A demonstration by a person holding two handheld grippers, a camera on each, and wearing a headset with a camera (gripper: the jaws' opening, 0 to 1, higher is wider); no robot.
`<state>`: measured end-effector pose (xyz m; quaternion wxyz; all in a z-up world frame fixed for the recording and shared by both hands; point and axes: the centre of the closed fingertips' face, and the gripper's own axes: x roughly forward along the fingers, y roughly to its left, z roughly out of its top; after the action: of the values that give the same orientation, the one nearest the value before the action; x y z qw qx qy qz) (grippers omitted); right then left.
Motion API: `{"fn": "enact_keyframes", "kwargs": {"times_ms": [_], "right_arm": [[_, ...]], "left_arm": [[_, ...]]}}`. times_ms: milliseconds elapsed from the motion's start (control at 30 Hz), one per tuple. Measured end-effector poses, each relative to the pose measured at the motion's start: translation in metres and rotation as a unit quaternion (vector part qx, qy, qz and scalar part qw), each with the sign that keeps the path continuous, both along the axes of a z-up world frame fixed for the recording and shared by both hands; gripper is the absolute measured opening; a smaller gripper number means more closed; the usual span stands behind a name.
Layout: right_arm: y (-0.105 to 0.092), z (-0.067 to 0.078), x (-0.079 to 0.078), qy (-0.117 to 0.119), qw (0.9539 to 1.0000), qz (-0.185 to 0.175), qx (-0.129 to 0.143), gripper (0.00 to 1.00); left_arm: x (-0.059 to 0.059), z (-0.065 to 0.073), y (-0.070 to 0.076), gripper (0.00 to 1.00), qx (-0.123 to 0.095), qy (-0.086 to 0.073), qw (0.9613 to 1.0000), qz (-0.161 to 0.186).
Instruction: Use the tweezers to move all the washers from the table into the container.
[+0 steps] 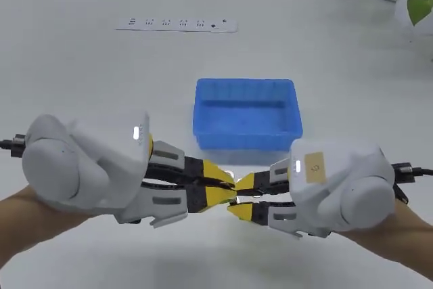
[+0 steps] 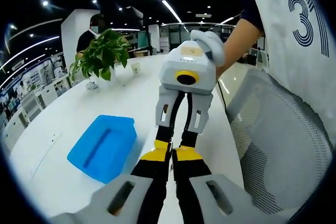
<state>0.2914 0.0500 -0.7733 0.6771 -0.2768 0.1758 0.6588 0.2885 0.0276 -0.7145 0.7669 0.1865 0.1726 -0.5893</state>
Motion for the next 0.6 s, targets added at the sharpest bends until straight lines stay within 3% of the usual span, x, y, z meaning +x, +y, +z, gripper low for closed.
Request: {"fn": "enact_keyframes", "kwargs": {"times_ms": [600], "right_arm": [[0.0014, -0.0064, 0.0057, 0.006, 0.9999, -0.011, -0.002, 0.12]], "left_arm": [[0.0058, -0.0060, 0.0006, 0.06, 0.001, -0.001, 1.0000, 0.006]]}}
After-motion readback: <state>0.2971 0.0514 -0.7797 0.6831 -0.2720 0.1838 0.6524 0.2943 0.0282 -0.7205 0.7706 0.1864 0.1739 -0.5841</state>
